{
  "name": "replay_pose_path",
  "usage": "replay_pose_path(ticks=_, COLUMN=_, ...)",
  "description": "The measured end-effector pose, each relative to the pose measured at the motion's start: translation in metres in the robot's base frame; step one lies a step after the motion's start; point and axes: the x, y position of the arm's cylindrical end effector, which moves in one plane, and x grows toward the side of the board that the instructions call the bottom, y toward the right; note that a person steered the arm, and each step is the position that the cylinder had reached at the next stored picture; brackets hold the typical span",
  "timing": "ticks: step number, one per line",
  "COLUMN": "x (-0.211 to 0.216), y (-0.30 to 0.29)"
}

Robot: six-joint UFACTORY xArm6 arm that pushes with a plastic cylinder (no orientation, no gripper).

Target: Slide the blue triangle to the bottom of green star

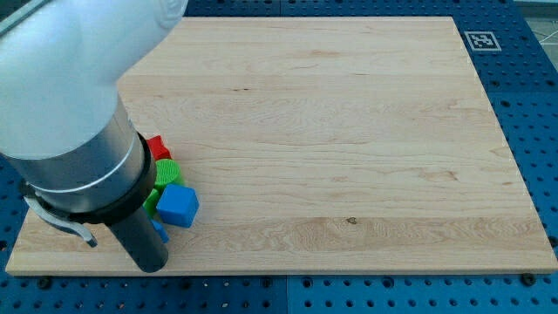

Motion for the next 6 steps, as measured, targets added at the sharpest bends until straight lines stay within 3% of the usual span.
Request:
replay_pose_path(ticks=5, x=-0.020, y=0.000)
replay_pose_path(ticks=6, x=-0.005, y=0.002)
